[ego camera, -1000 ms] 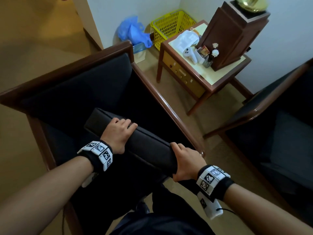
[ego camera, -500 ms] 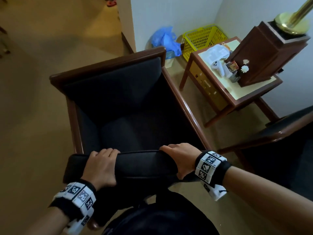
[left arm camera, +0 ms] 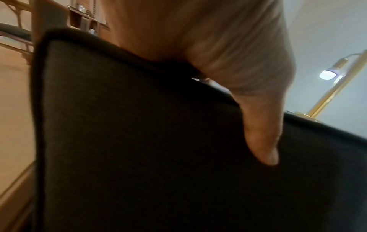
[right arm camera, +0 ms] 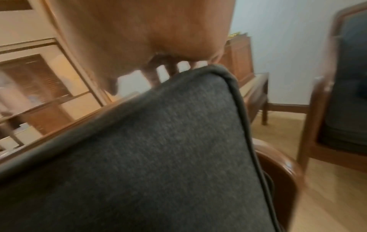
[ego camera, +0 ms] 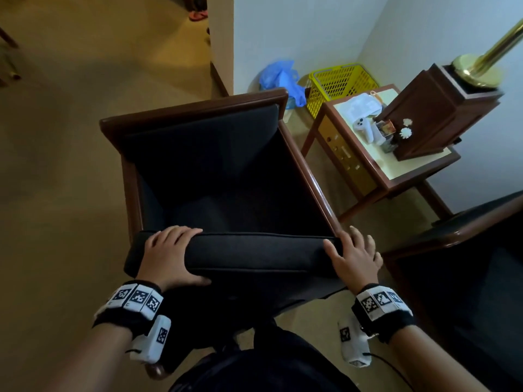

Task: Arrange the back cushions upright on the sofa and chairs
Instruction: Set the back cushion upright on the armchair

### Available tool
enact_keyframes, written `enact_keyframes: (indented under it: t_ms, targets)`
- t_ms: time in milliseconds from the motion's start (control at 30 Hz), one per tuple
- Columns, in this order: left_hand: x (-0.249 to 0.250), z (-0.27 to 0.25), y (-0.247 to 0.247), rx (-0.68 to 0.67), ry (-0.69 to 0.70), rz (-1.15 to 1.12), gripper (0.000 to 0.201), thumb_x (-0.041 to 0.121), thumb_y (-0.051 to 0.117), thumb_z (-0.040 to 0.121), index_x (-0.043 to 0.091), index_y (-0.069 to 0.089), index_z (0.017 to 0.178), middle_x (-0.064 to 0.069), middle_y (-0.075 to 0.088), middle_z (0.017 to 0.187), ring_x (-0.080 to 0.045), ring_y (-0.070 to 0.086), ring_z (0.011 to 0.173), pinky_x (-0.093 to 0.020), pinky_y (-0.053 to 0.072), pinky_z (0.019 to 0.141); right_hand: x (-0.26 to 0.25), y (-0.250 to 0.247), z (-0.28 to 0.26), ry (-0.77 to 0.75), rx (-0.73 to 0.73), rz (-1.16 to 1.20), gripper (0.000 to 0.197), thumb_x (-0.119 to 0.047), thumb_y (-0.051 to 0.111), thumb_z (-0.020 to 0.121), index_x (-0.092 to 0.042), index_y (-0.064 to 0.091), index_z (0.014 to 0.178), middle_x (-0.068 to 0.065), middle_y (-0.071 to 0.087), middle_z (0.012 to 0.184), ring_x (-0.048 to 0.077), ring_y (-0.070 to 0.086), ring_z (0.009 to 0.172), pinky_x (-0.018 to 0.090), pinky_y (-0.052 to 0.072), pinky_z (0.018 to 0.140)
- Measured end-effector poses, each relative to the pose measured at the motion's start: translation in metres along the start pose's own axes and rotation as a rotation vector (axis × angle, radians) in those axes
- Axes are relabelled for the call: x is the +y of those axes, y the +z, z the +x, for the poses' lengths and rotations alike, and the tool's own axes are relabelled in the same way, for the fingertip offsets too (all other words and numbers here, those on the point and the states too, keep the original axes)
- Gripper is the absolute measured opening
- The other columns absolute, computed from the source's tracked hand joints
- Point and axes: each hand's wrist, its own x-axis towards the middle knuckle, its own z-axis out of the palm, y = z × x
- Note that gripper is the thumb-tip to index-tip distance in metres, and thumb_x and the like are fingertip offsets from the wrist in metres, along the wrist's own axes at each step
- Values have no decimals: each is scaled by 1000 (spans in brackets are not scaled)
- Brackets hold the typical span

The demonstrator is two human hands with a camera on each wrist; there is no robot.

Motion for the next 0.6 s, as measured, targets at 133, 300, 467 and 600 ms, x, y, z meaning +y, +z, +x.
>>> enact_keyframes:
  t_ms: [133, 300, 467, 600]
  targets:
    - [-20, -15, -3, 45, -137, -53, 126, 104, 39, 36, 42, 38, 145, 10, 34, 155, -19, 17, 149, -46, 12, 117, -5, 13, -15, 226, 91, 162, 57, -67, 33, 93, -35, 32, 140, 11, 38, 146, 37, 40, 131, 52, 40, 102]
    - [-34, -14, 2, 71, -240, -234, 116, 104, 37, 46, 37, 47, 141, 4, 34, 157, -22, 19, 149, -47, 18, 120, -11, 12, -14, 543, 84, 318, 73, -72, 27, 92, -18, 30, 142, 23, 49, 138, 45, 51, 121, 49, 41, 94]
    - [-40, -8, 7, 184, -648, -872, 67, 73, 49, 86, 20, 53, 126, -11, 52, 137, -32, 48, 127, -47, 38, 107, 0, 11, -10, 706, 6, 606, 87, -78, 43, 77, -18, 41, 139, 19, 53, 130, 43, 54, 113, 54, 48, 96]
    - [-42, 3, 4, 88, -794, -977, 41, 46, 62, 93, 13, 47, 112, -9, 53, 108, -32, 53, 104, -41, 40, 87, -7, 4, -1, 746, 6, 762, 69, -61, 58, 72, -20, 56, 126, 7, 53, 97, 33, 53, 90, 53, 51, 94]
